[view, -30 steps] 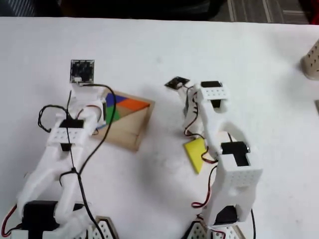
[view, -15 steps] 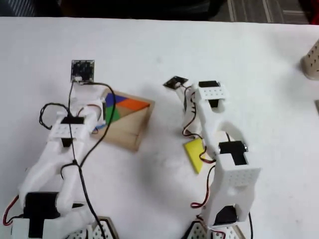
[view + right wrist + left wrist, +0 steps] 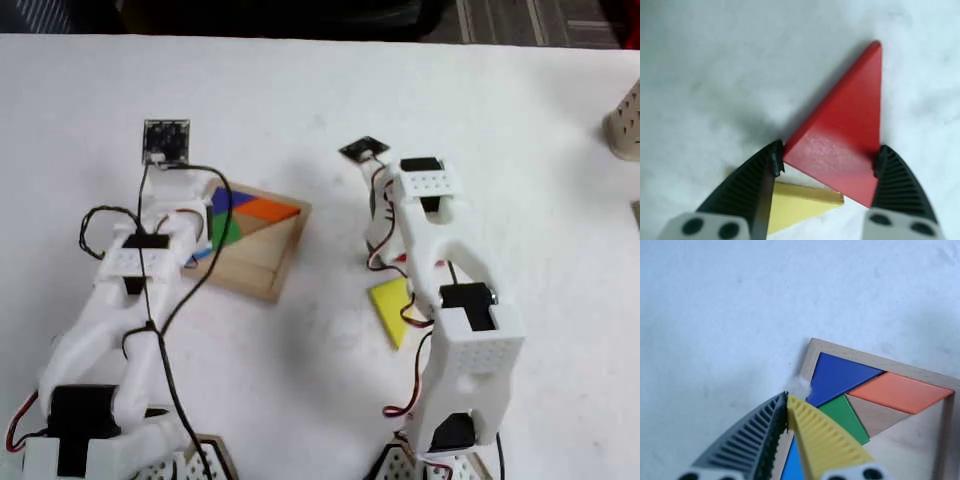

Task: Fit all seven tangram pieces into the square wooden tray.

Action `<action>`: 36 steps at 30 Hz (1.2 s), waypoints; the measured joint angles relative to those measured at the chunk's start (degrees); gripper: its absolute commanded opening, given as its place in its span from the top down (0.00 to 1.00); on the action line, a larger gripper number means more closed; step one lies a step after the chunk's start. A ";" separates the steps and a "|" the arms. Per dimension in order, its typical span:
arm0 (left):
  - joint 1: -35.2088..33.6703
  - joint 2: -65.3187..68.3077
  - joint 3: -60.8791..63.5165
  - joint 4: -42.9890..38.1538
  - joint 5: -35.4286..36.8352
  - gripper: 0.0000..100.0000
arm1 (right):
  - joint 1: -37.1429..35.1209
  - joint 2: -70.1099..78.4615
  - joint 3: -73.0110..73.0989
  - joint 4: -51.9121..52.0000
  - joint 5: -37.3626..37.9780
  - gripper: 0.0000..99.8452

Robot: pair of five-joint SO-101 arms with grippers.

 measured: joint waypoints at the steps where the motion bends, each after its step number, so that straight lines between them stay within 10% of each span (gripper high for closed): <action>1: -0.18 0.00 0.00 0.00 0.00 0.98 | 0.00 0.00 -0.18 0.26 -1.49 0.81; 36: -1.05 0.00 0.00 -0.09 0.00 0.98 | 2.02 -4.66 -1.05 0.79 -5.45 0.81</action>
